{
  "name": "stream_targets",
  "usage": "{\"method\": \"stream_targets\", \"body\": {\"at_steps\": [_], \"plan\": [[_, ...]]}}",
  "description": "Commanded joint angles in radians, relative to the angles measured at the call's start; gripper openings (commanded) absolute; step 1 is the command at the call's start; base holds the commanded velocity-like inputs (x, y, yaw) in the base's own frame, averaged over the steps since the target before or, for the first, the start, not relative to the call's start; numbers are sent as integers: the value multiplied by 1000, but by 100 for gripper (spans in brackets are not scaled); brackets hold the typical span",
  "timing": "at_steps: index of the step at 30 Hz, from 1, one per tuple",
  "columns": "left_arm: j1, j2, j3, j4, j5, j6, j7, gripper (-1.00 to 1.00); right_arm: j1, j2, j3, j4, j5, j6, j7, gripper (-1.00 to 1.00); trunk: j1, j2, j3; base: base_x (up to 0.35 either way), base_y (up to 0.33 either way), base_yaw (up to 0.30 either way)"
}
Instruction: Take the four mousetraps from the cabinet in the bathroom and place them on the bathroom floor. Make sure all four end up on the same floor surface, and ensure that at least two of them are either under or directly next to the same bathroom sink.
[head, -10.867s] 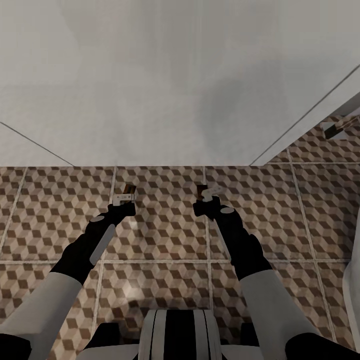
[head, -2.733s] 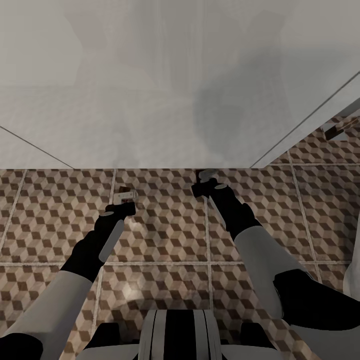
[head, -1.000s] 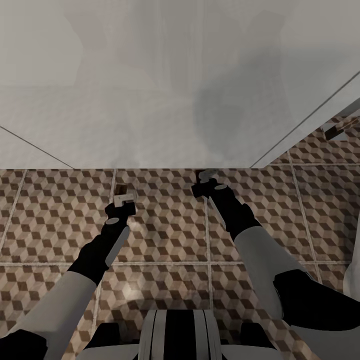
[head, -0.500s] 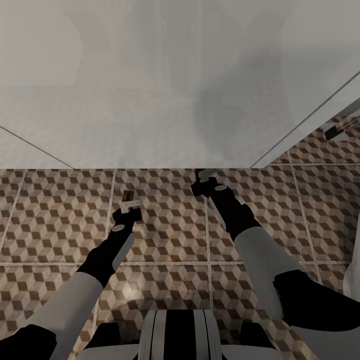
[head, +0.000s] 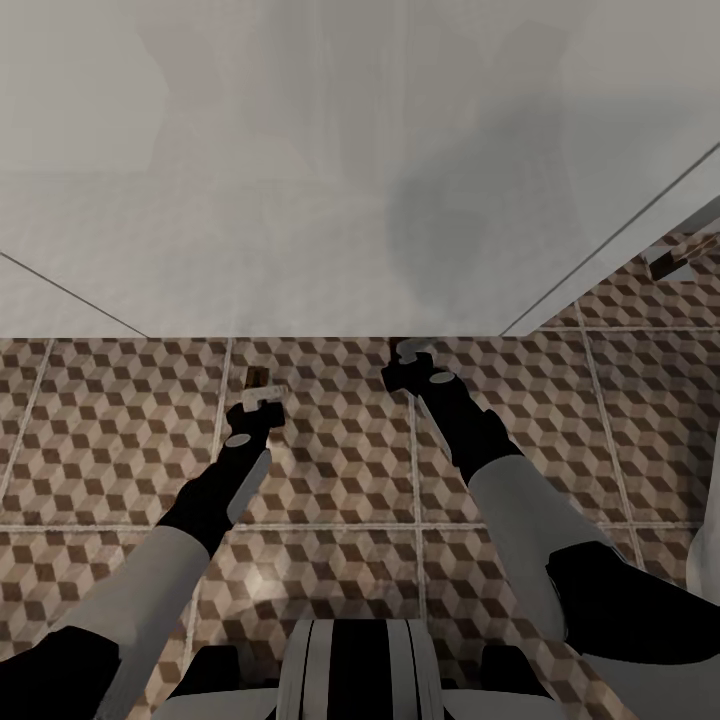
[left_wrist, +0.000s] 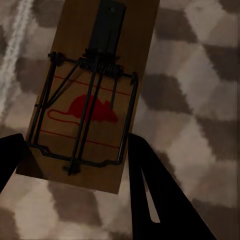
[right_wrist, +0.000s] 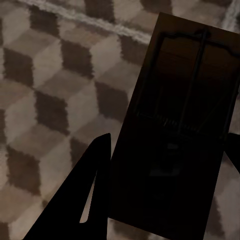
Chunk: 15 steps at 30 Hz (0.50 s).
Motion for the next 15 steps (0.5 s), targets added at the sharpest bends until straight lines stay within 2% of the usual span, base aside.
{"method": "stream_targets", "body": {"at_steps": [1, 15], "plan": [[-3, 1, -3, -2, 6, 5, 6, -100, 0, 0, -1, -2, 9, 6, 7, -100, 0, 0, -1, 0, 0, 0], [-72, 1, -3, 27, 6, 12, 6, -100, 7, 0, 0, -2, 8, 1, 7, -100, 0, 0, -1, 0, 0, 0]]}}
